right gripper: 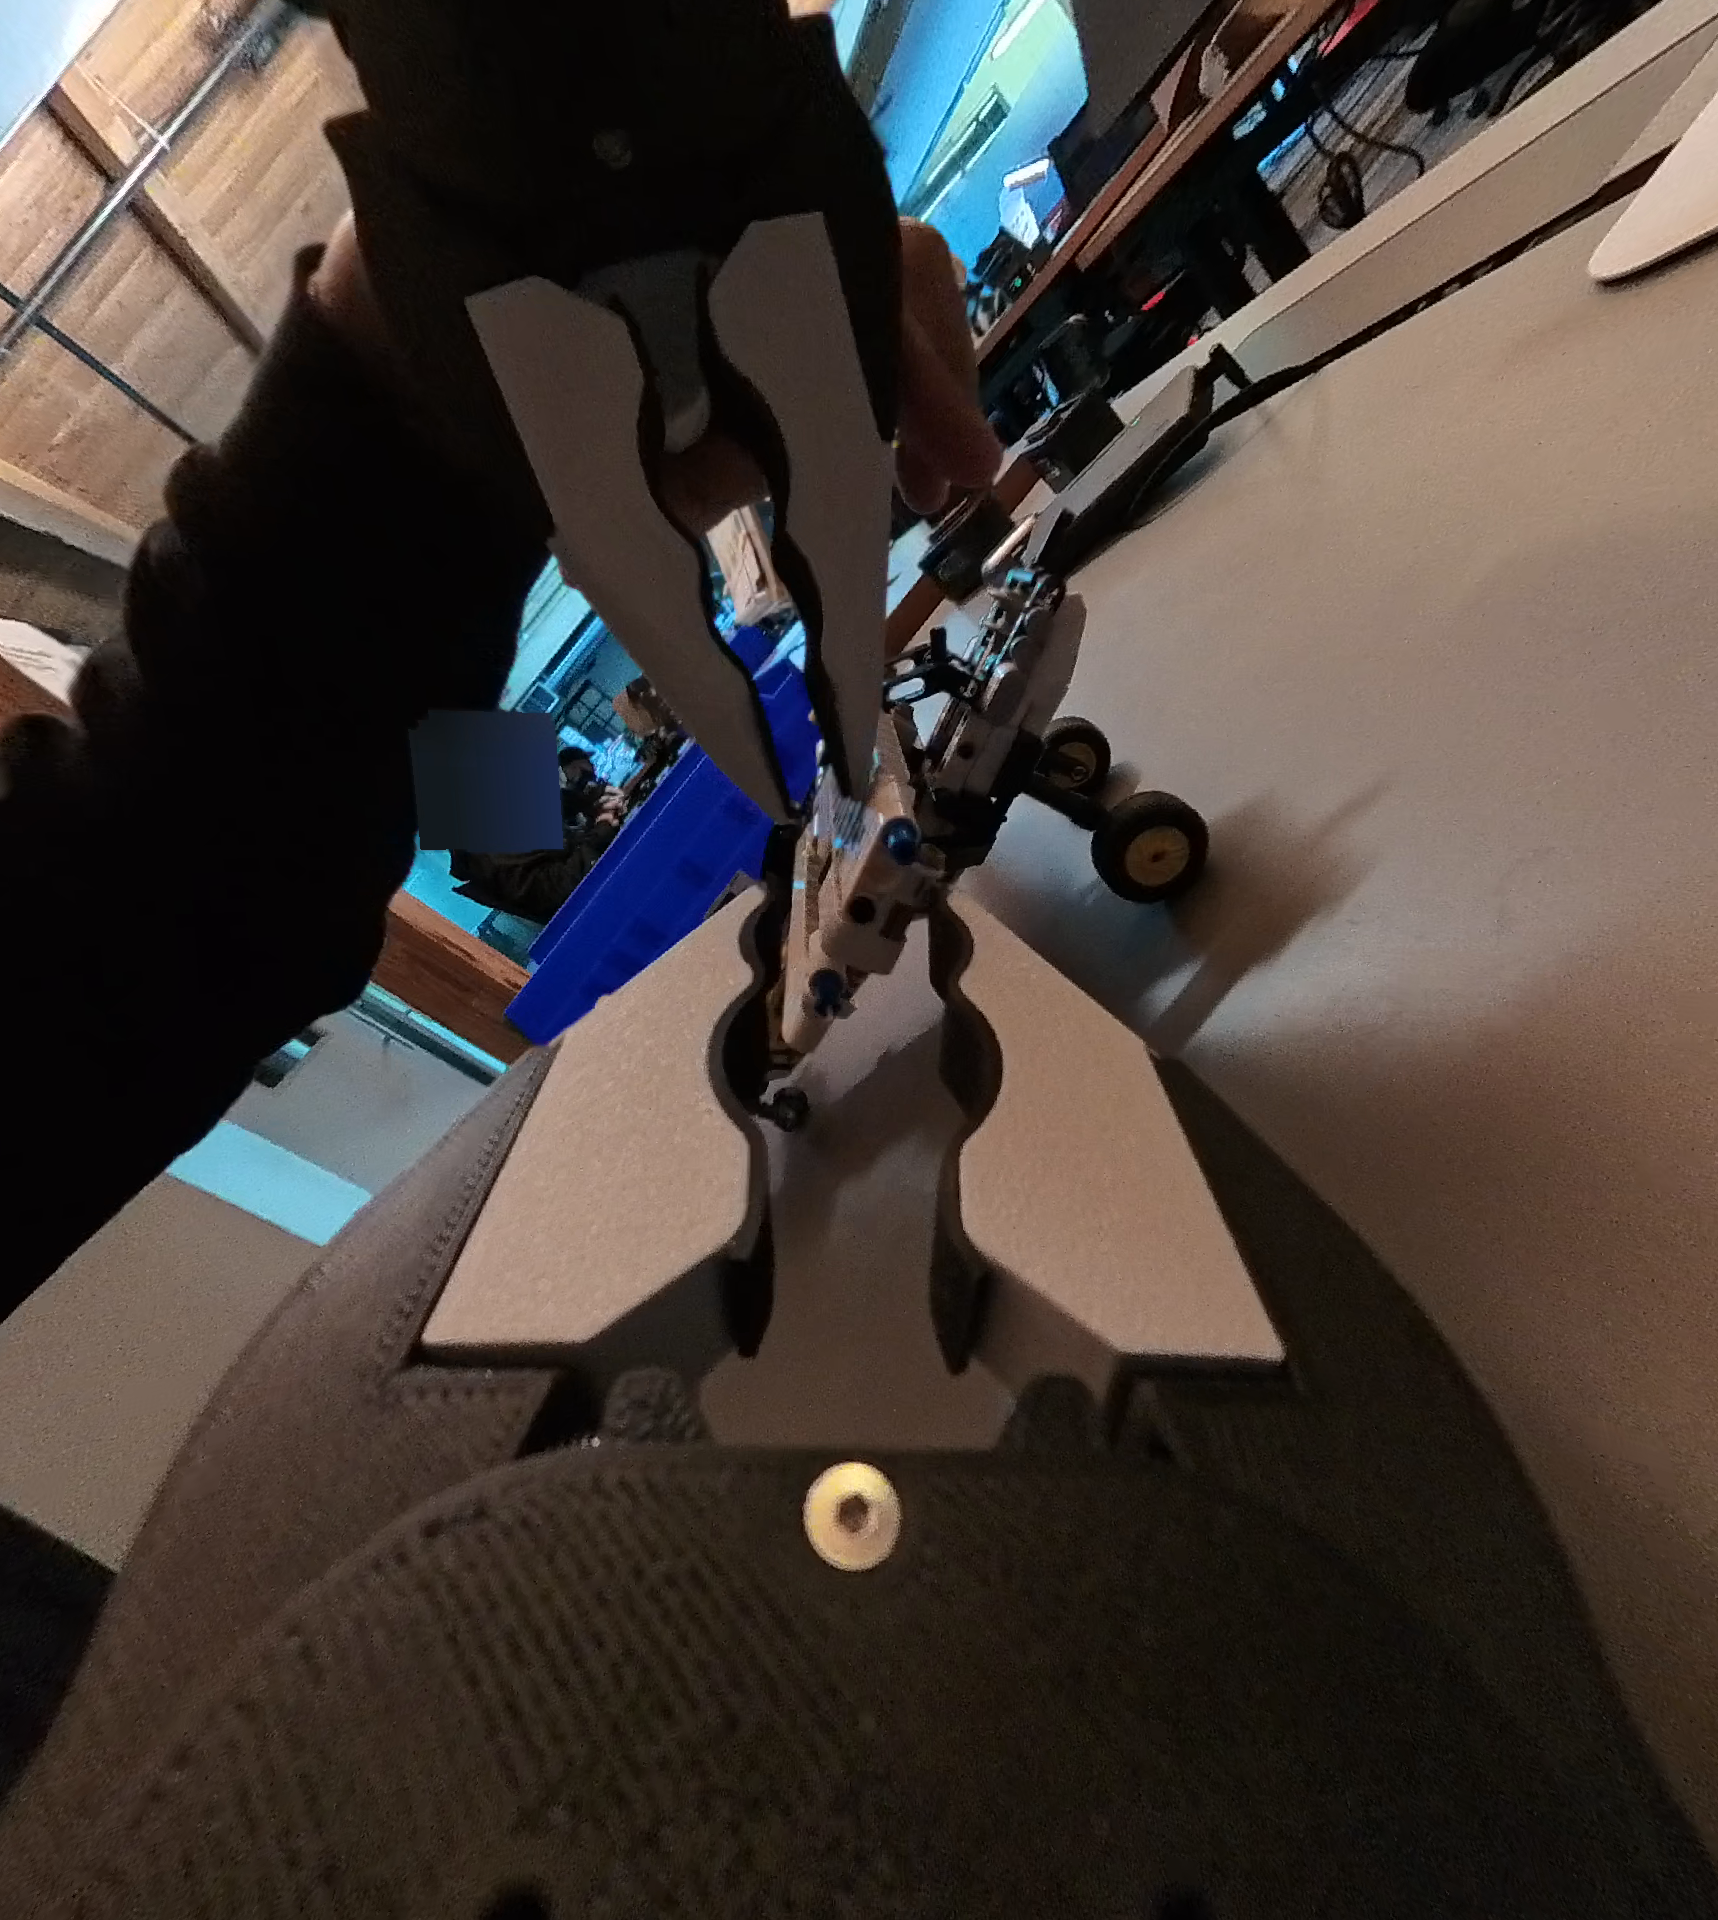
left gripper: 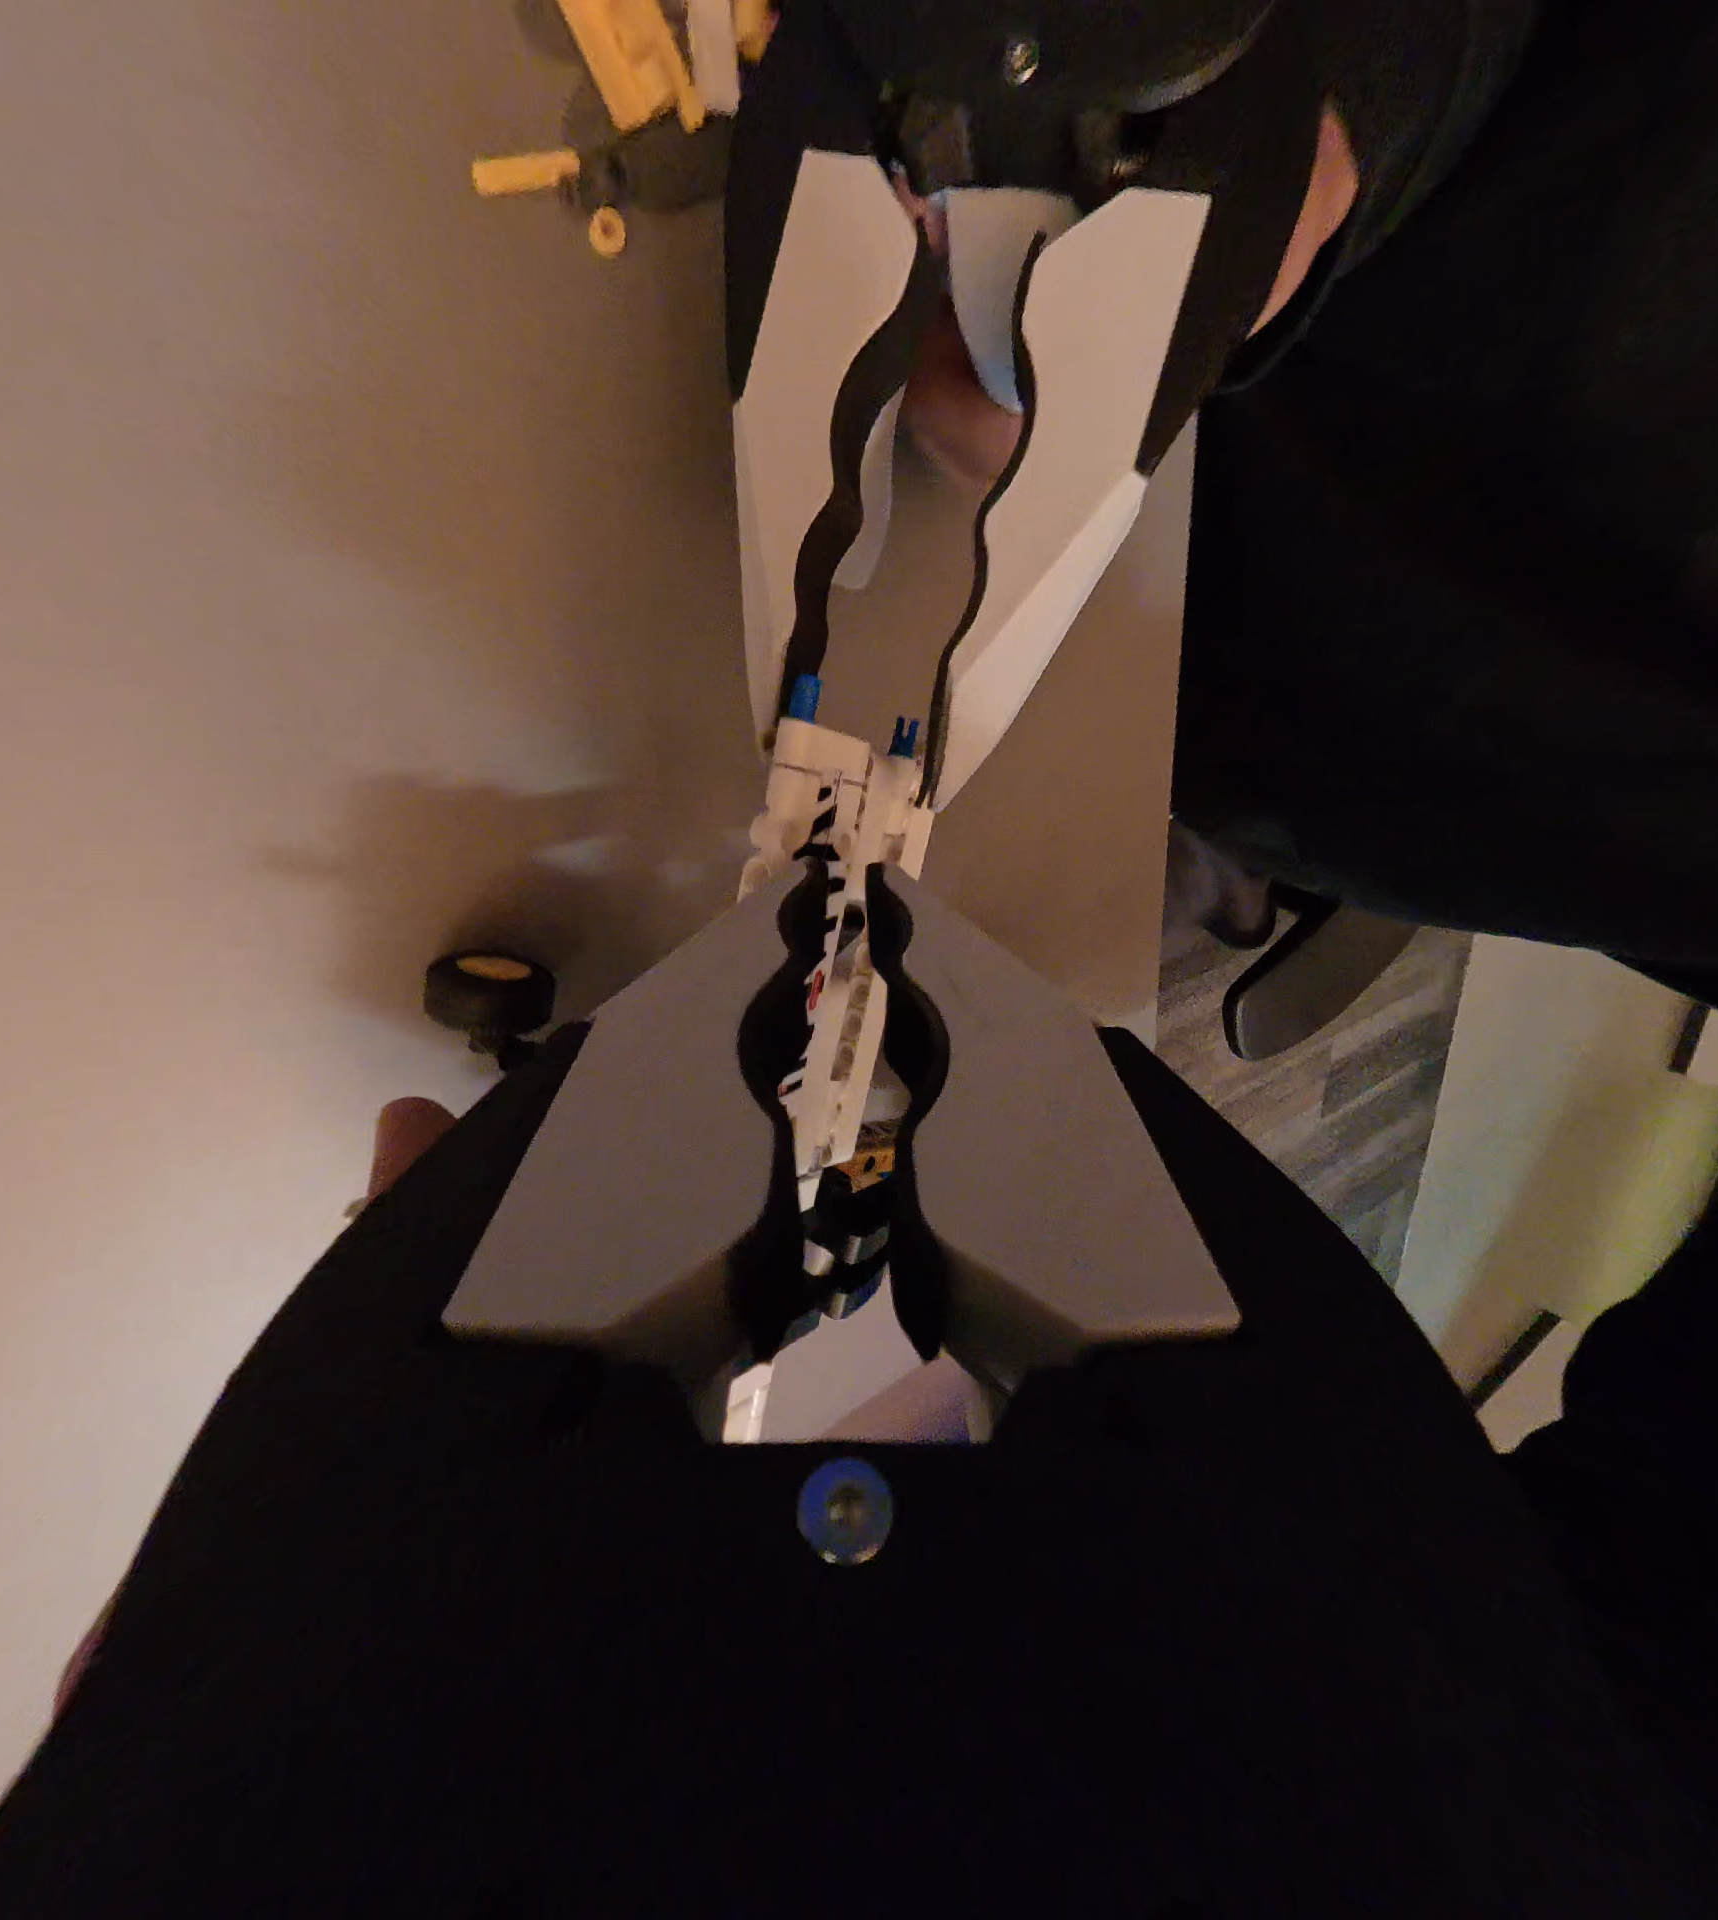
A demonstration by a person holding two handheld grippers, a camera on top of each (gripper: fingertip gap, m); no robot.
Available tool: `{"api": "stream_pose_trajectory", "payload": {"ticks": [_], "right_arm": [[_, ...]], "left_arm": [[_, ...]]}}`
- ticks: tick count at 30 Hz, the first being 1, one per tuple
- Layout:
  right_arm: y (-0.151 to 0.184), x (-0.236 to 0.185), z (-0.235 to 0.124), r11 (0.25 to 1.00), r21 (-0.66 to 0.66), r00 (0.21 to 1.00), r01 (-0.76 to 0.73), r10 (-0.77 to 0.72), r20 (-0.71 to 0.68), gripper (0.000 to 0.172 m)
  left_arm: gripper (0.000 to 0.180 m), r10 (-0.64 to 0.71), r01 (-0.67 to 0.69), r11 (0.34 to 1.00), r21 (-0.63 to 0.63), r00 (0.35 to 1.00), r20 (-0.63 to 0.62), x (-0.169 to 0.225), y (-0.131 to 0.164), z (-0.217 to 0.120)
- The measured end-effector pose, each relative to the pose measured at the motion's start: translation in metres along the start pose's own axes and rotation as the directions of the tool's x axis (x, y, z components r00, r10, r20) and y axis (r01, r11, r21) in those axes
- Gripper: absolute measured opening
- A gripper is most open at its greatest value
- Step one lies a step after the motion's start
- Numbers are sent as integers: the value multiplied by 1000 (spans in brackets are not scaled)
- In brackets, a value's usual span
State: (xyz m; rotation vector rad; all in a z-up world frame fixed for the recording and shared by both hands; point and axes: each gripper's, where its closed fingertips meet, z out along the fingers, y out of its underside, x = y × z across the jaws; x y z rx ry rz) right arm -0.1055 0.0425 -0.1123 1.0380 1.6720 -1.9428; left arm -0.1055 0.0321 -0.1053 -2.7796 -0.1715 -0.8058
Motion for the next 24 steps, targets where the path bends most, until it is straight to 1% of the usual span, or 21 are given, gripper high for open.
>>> {"api": "stream_pose_trajectory", "payload": {"ticks": [2, 4, 7, 10, 12, 15, 19, 24], "right_arm": [[-1, 0, -1, 1000, 13, 1000, 3, -3, -9, 24], [-2, 1, 0, 1000, 19, 1000, 3, -3, -6, 24], [-6, 1, 1, 999, 30, 1000, -17, 16, 14, 22], [-8, 4, 2, 999, 39, 1000, -25, 24, 9, 18], [-10, 6, 2, 998, 45, 999, -36, 35, 14, 17], [-13, 8, 3, 998, 46, 998, -52, 51, 26, 15], [-14, 4, 6, 998, 40, 997, -53, 51, 60, 16], [-16, 6, 6, 998, 41, 998, -37, 35, 53, 19]], "left_arm": [[14, 37, -36, 999, 31, 999, -24, 3, -6, -6], [21, 66, -67, 997, 37, 998, 2, 0, -9, -11], [31, 89, -88, 995, -36, 995, 44, -13, 0, -5], [37, 86, -85, 992, -91, 996, 4, -16, 9, 9], [34, 76, -78, 993, -87, 997, -27, -15, 8, 14], [24, 61, -67, 995, -72, 995, -81, -12, 5, 14], [20, 28, -44, 996, -82, 984, -178, -6, 9, 13], [19, 27, -37, 998, -47, 982, -186, -8, 7, 12]]}}
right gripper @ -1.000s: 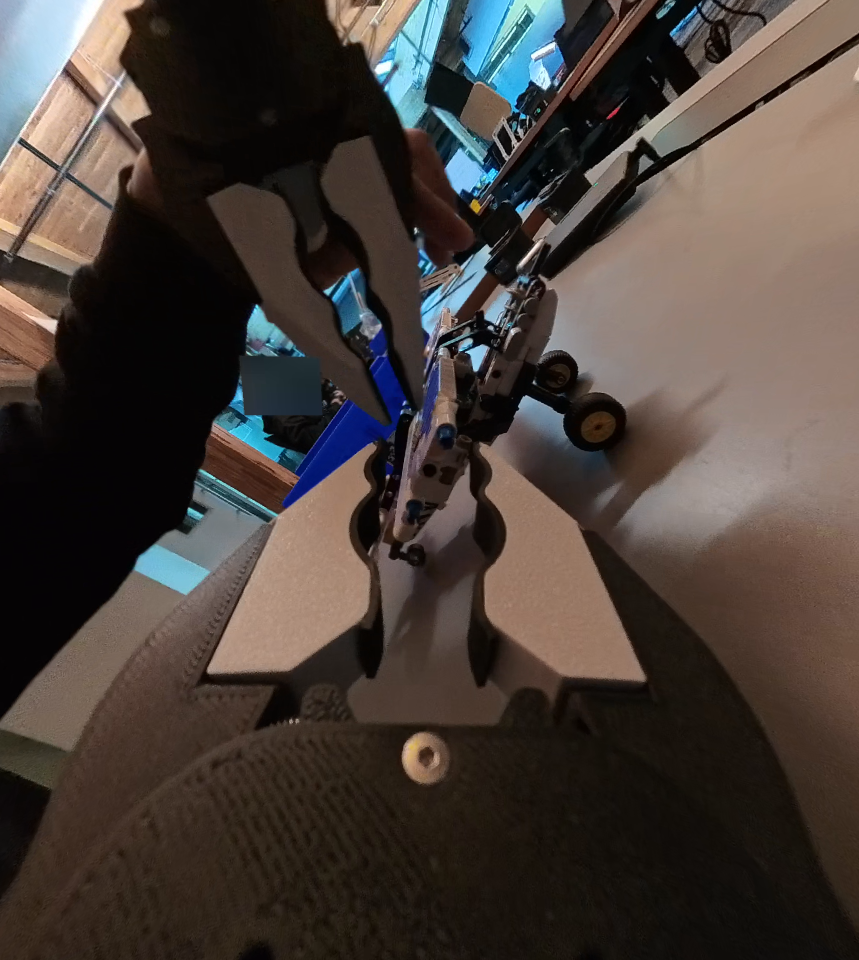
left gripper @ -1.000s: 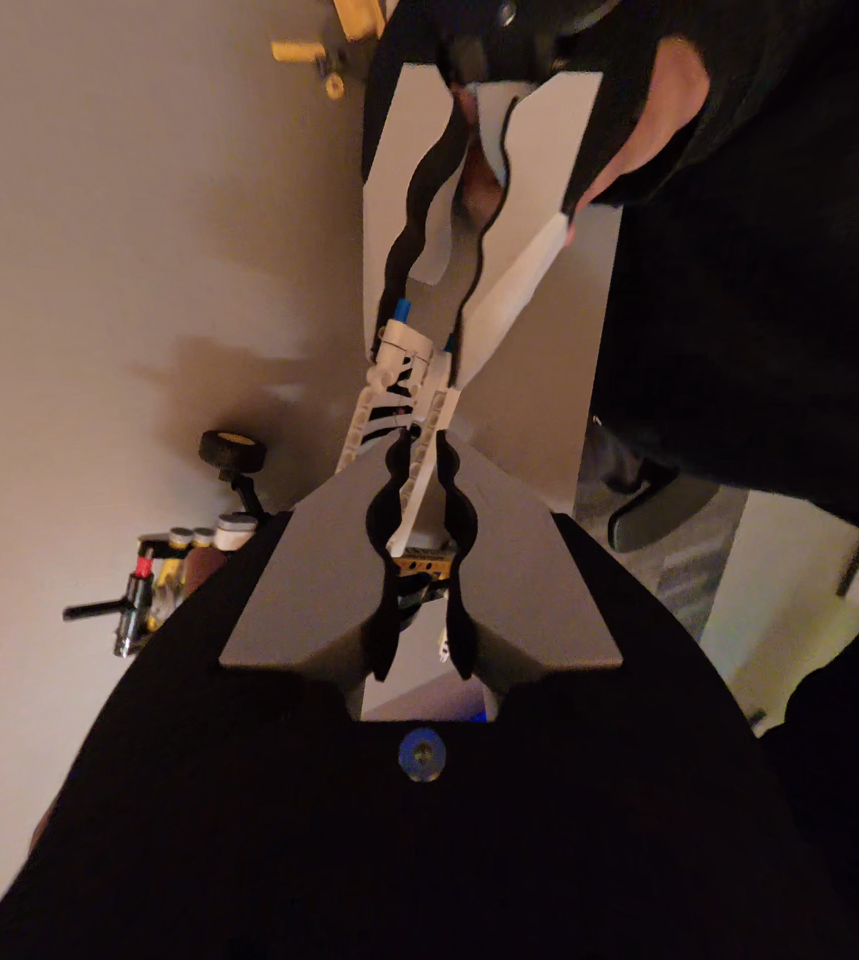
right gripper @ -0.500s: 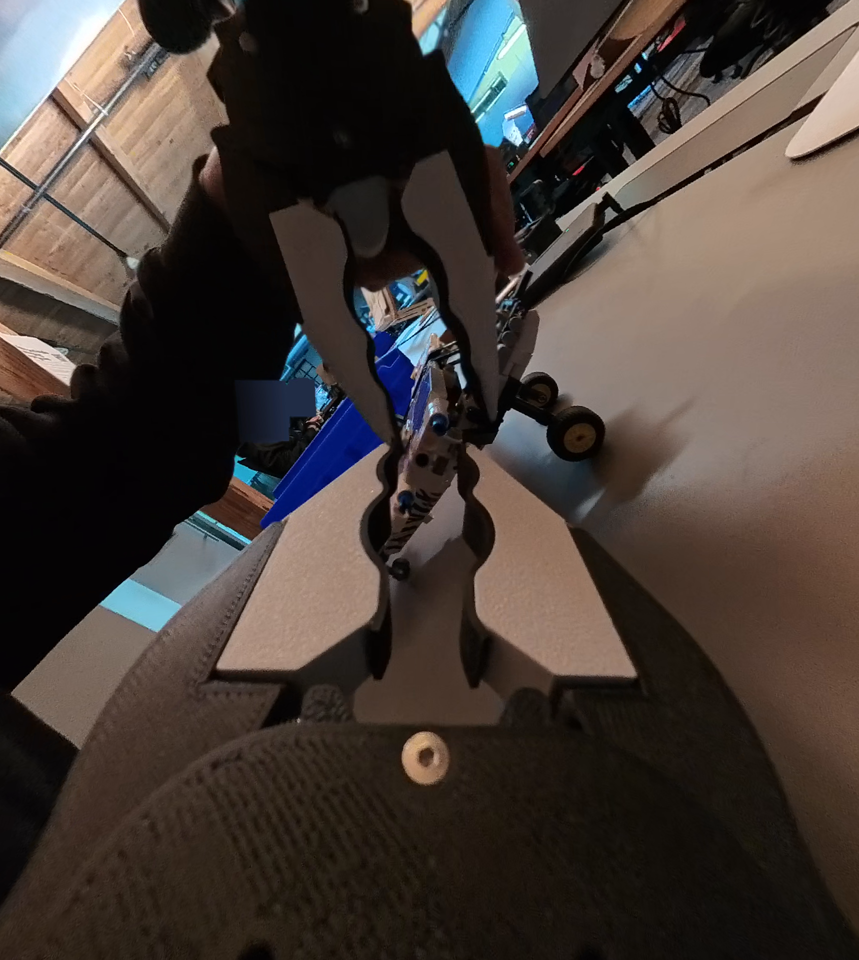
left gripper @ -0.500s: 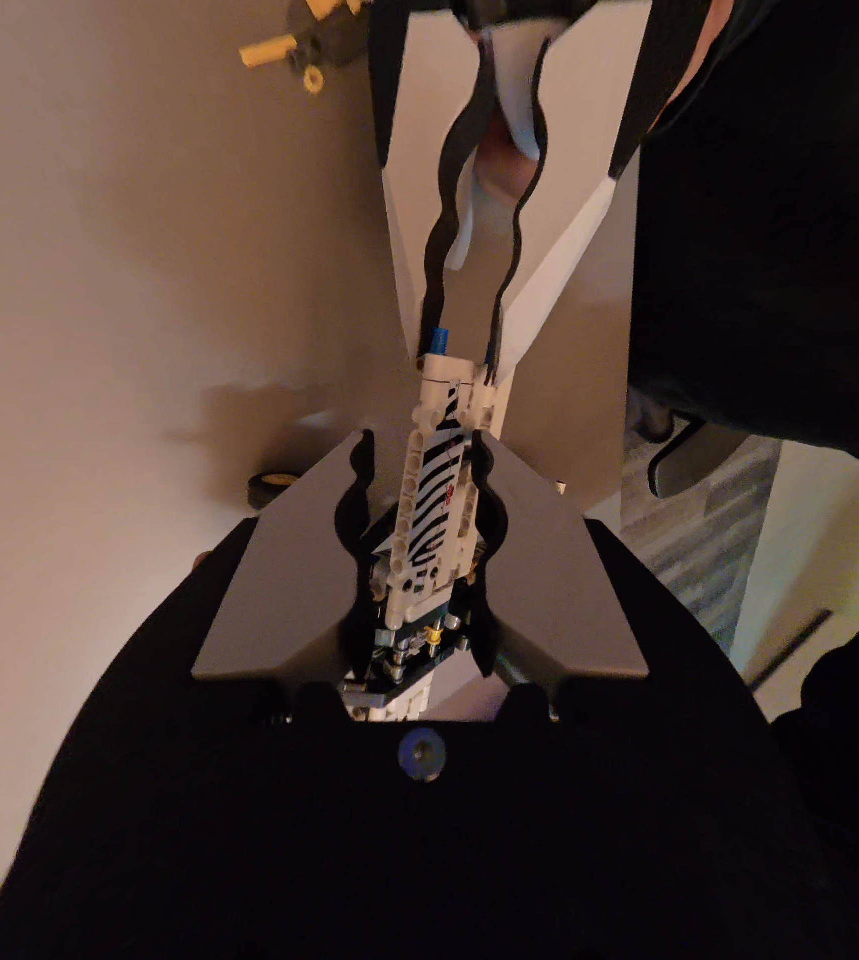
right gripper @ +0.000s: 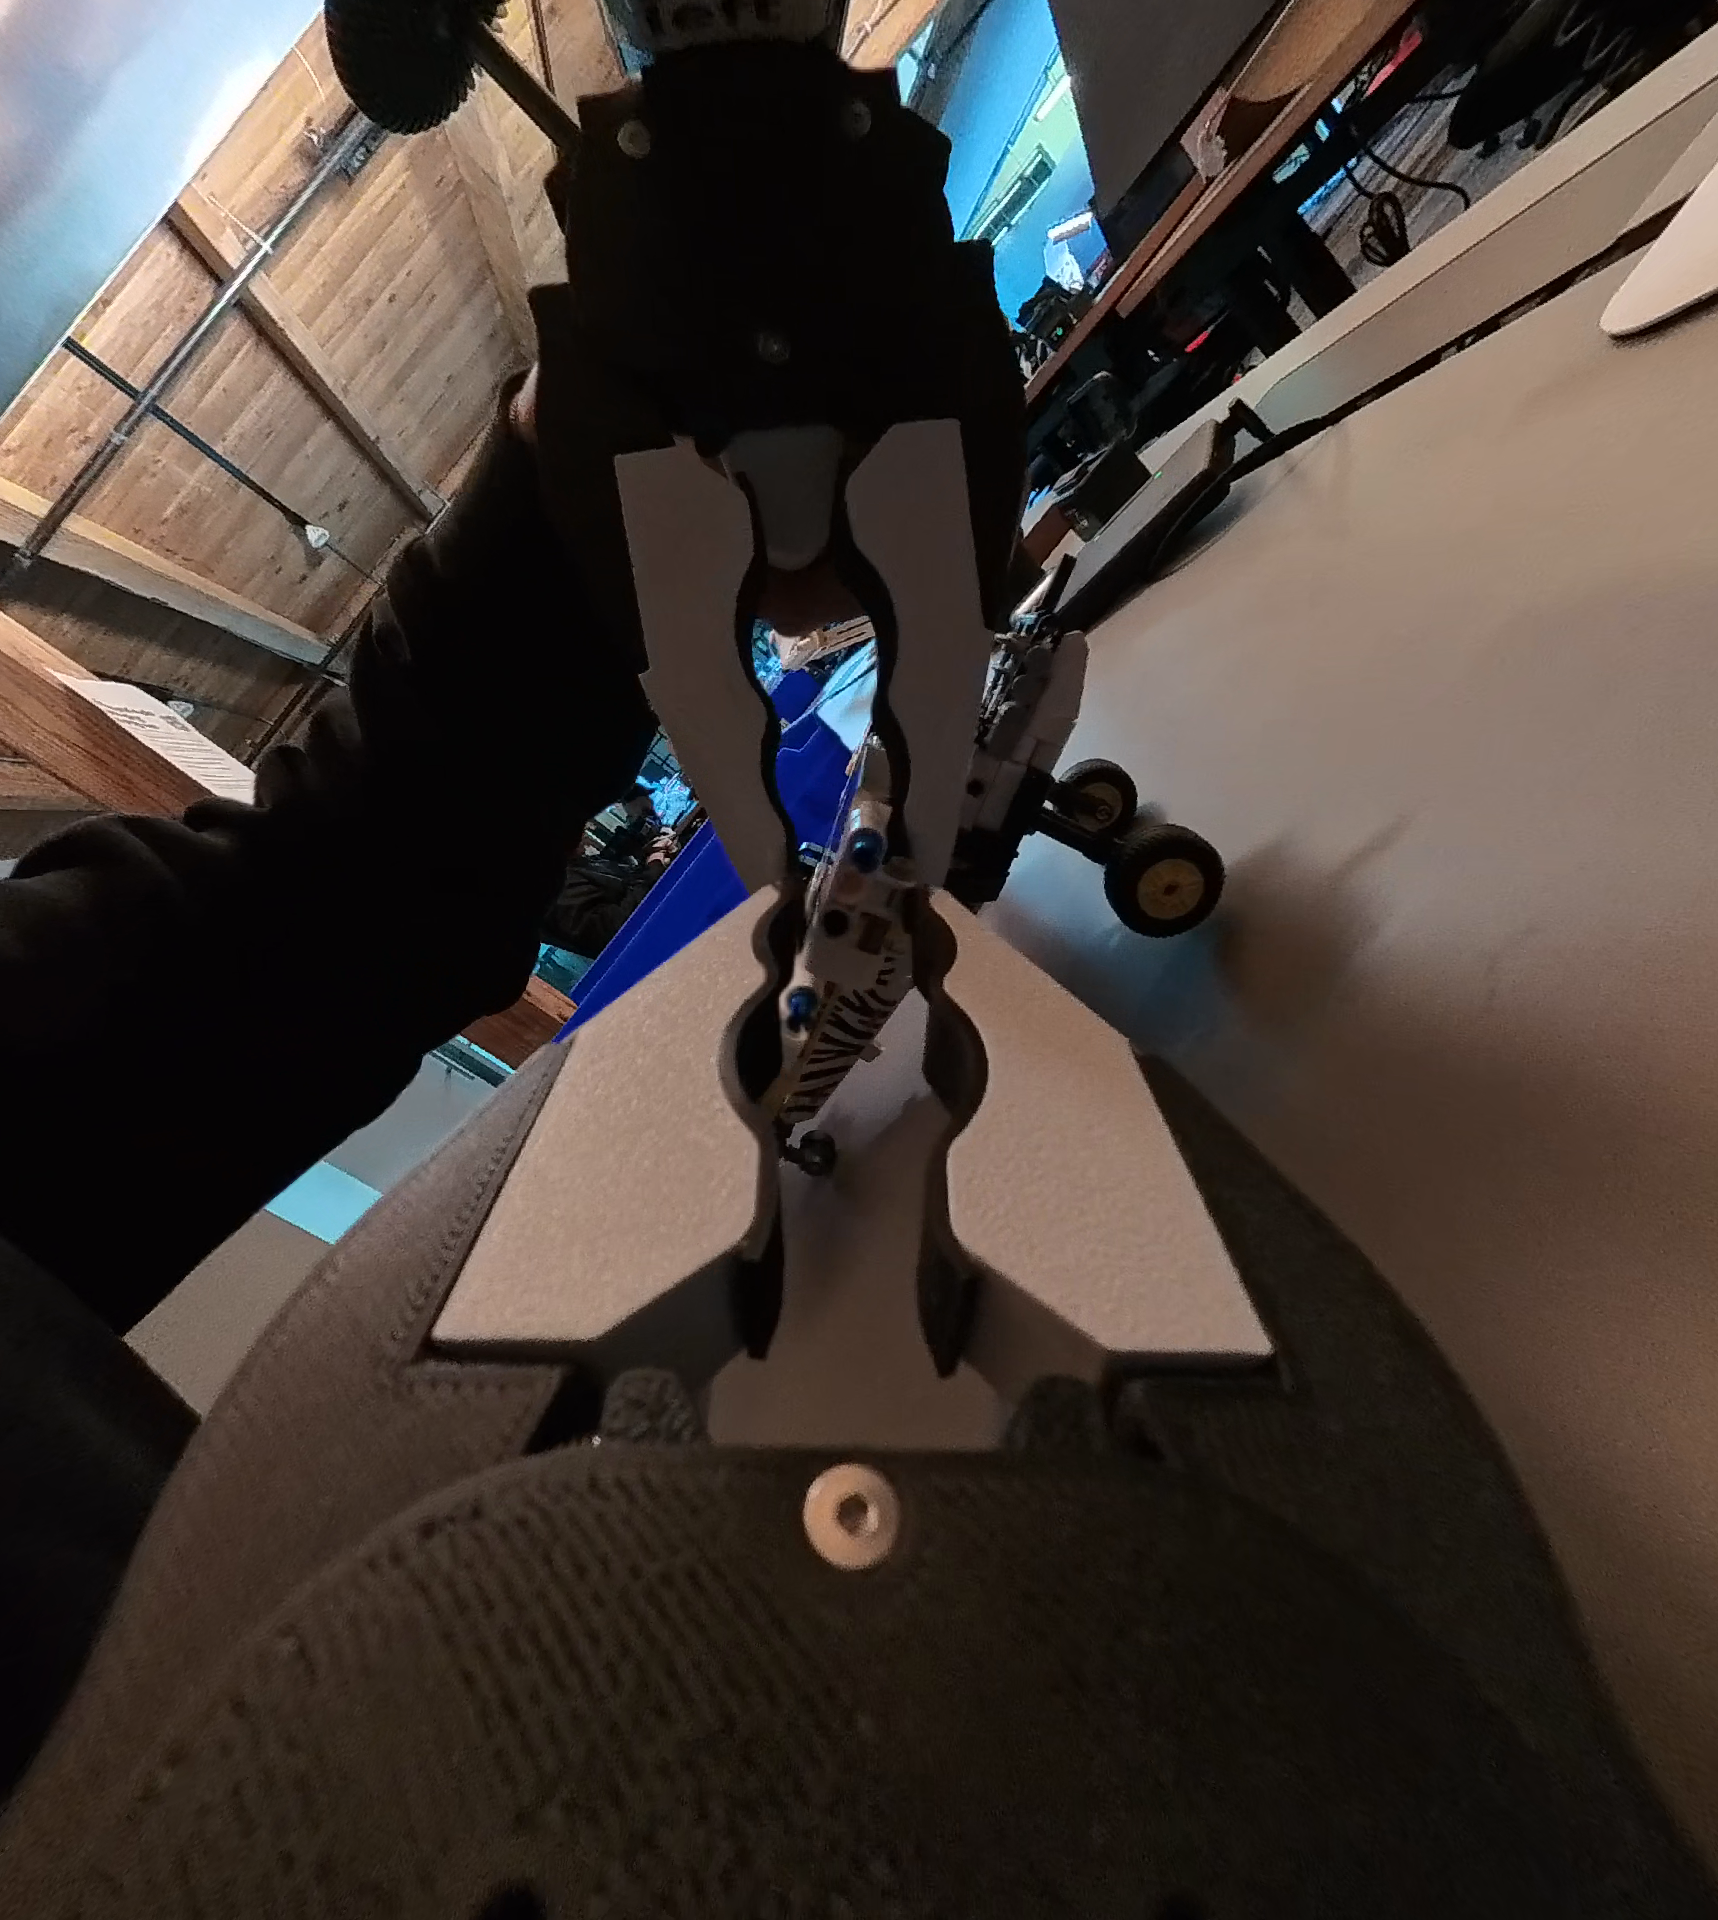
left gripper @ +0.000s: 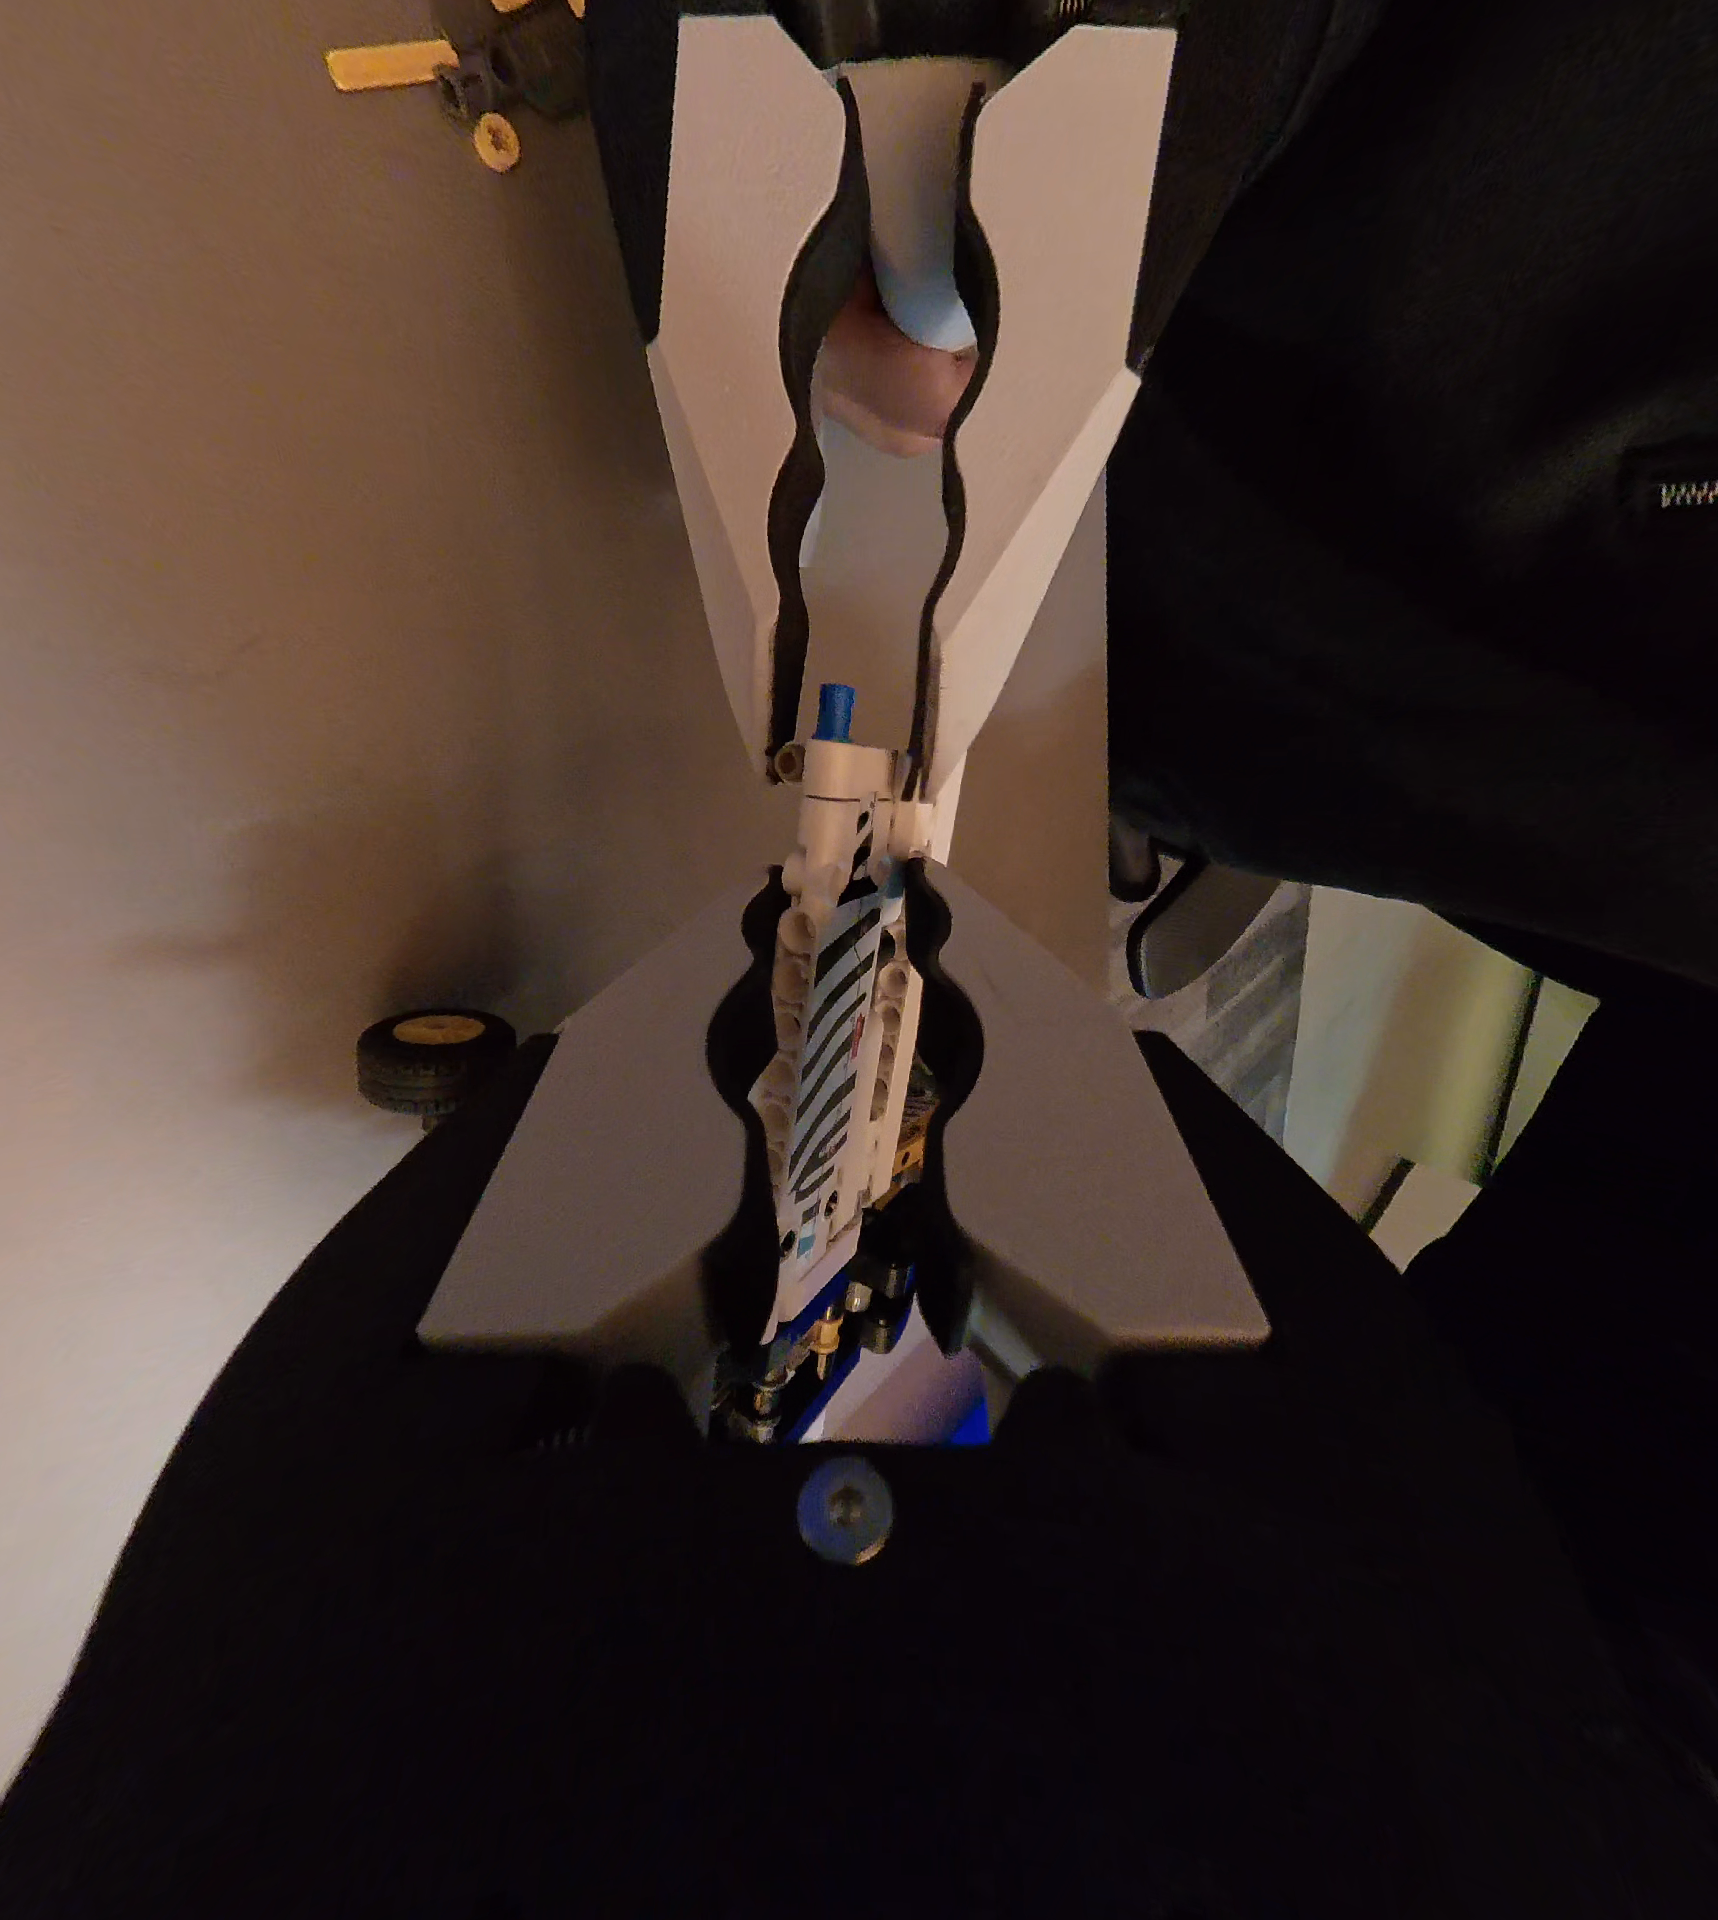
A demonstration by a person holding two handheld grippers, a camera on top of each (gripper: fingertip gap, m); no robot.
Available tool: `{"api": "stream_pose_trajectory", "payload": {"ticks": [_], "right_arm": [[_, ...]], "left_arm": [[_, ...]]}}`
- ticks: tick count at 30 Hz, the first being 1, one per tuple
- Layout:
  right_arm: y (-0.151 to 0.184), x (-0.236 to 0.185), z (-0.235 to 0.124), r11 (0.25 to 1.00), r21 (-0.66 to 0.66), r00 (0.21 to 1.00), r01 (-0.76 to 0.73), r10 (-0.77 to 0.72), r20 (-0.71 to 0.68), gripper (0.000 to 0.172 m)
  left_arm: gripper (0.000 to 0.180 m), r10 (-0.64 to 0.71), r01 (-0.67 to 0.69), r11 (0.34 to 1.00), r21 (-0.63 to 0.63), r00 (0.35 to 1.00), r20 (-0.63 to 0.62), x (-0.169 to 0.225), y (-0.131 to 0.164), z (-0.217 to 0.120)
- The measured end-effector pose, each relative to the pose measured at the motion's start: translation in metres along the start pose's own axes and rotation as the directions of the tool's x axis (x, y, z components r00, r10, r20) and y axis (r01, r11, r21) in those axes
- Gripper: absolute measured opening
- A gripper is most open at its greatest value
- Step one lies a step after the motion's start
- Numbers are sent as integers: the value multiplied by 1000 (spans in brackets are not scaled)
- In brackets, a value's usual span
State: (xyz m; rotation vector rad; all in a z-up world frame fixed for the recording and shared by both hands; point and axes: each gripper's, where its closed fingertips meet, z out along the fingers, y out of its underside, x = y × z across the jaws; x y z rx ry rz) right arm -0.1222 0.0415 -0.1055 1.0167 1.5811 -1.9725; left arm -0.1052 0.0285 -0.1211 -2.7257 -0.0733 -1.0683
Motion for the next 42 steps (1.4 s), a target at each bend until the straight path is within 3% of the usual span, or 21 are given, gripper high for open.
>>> {"api": "stream_pose_trajectory", "payload": {"ticks": [5, 7, 10, 15, 19, 24, 32, 34, 42], "right_arm": [[-2, 1, 1, 1000, 16, 1000, 1, -1, -4, 24], [-3, 5, 0, 1000, 19, 1000, 0, 1, -28, 32], [-4, 8, -1, 1000, 23, 999, 8, -7, -48, 30], [-10, 11, 0, 999, 45, 998, 11, -8, -57, 28], [-7, 12, 4, 1000, 14, 998, 19, -18, -68, 14], [-4, 9, 5, 1000, -12, 998, 28, -28, -62, 14], [3, 5, 3, 999, -45, 1000, 0, -1, -22, 22], [5, 5, 4, 999, -54, 1000, 5, -7, -28, 16], [6, 1, 3, 997, -82, 1000, -12, 10, -23, 15]], "left_arm": [[21, -12, 12, 1000, 19, 1000, 21, -3, -1, -2], [31, -17, 15, 999, 29, 999, 39, -4, -1, -5], [36, -24, 21, 998, 58, 998, 50, -6, -2, -10], [26, -37, 31, 994, 105, 998, 56, -12, -5, -13], [17, -78, 80, 985, 151, 997, -21, -11, -12, -16], [15, -81, 91, 986, 141, 994, -75, -7, -12, -11], [13, -33, 38, 990, 136, 999, -40, -6, -12, -8], [13, -35, 40, 989, 144, 998, -43, -5, -11, -9], [14, -29, 42, 983, 176, 997, -76, 1, -7, -9]]}}
